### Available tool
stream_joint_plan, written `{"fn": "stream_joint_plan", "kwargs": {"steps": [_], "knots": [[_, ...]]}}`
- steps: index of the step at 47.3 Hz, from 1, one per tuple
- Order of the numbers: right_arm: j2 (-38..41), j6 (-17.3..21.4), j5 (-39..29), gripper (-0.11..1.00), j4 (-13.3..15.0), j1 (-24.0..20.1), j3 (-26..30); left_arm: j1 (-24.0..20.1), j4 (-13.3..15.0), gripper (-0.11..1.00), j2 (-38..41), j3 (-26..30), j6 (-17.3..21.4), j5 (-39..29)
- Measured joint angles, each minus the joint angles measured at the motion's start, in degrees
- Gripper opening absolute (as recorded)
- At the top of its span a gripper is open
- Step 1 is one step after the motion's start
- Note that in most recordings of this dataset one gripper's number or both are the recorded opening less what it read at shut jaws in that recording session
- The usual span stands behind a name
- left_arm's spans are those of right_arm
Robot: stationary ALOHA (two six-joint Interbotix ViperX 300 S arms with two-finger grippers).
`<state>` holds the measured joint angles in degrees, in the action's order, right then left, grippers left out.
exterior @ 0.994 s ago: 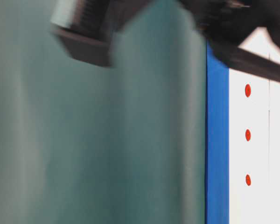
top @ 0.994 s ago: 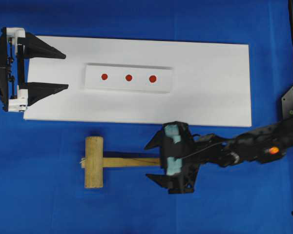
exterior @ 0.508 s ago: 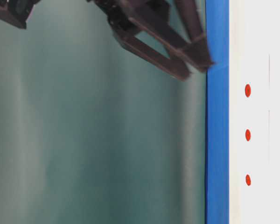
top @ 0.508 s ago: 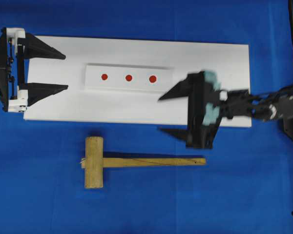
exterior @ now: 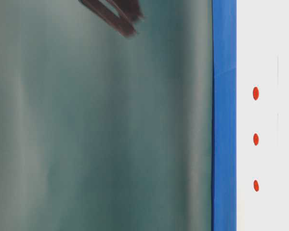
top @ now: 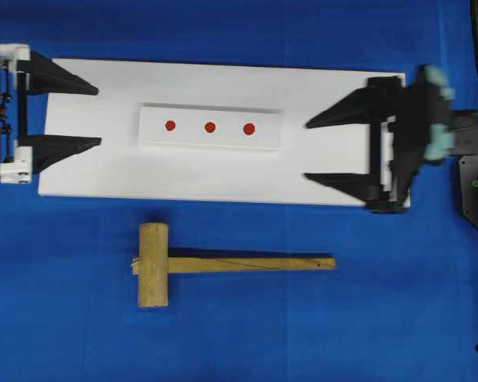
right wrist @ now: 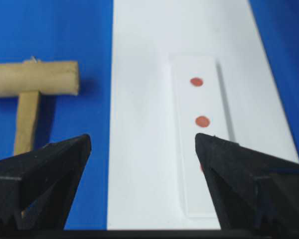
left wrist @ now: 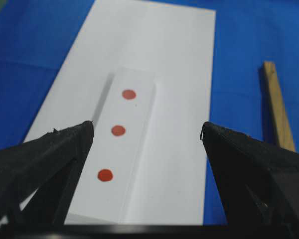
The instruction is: Hit the mark with a hammer.
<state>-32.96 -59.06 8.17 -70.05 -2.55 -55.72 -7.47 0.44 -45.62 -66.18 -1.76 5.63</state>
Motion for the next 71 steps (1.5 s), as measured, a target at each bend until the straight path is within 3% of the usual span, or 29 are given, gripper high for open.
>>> {"fn": "stream_joint_plan", "kwargs": {"steps": [18, 39, 50, 71], "knots": [[-17.0, -1.0, 0.1, 0.87, 0.0, 0.5, -11.9, 1.5, 0.0, 0.87, -13.1, -3.9, 5.1, -3.8], [-26.4, -0.8, 3.9, 0.87, -0.7, 0.6, -22.9, 3.0, 0.0, 0.87, -26.5, -9.8, 5.5, -11.5], [-26.8, -0.4, 4.1, 0.85, -1.4, 0.6, -24.7, 3.0, 0.0, 0.87, -28.1, -12.6, 6.1, -11.6], [-26.7, -0.4, 4.0, 0.83, -1.5, 0.6, -24.8, 3.0, 0.0, 0.87, -28.1, -12.7, 6.2, -11.6]]}}
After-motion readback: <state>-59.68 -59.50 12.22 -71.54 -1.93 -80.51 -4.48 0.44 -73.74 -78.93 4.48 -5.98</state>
